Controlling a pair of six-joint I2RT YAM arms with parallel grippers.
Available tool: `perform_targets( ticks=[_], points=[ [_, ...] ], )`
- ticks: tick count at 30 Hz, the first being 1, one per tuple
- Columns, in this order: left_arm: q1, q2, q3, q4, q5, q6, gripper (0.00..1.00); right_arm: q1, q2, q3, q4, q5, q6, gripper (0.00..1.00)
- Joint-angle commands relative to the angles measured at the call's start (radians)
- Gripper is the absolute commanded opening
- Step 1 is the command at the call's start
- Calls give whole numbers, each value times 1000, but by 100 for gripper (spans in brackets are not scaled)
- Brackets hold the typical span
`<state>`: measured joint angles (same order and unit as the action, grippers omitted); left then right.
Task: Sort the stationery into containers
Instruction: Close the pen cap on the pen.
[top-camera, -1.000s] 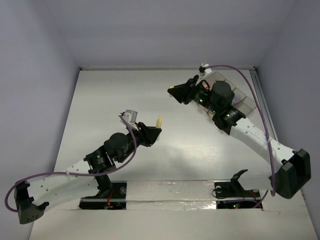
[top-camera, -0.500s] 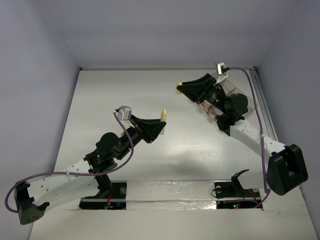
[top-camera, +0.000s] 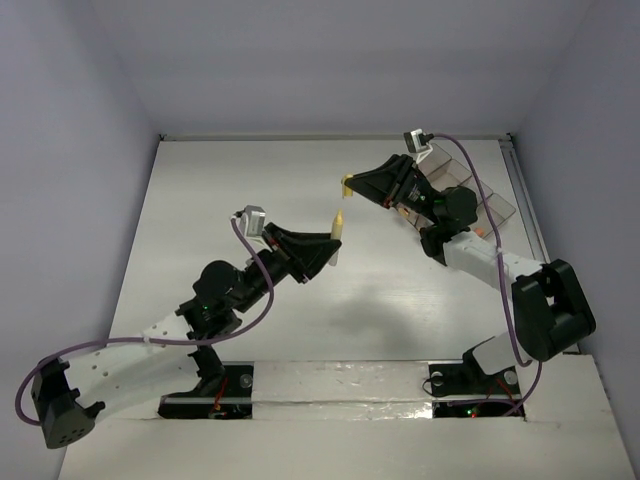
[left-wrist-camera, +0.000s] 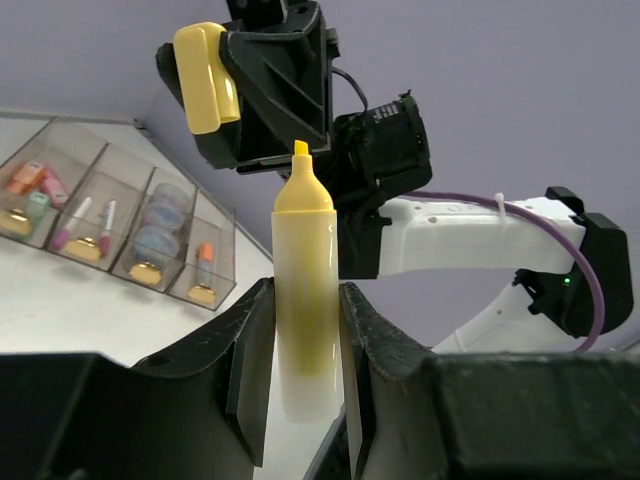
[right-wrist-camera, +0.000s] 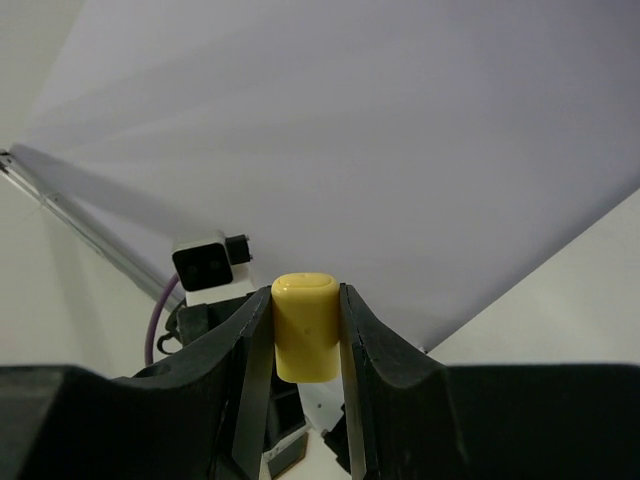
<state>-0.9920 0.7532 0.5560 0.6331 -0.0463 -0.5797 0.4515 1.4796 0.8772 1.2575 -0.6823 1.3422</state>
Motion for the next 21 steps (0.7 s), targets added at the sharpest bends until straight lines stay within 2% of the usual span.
perform_targets(
  ticks=[1,7,21],
  points=[
    [21,23,16,154,97,-45,0,6,-2,25,431,-11,64,25],
    [42,54,-8,223,137,-94,0,6,-10,14,454,4,66,25],
    [79,103,-30,272,168,-129,0,24,-33,3,457,26,49,25]
  ],
)
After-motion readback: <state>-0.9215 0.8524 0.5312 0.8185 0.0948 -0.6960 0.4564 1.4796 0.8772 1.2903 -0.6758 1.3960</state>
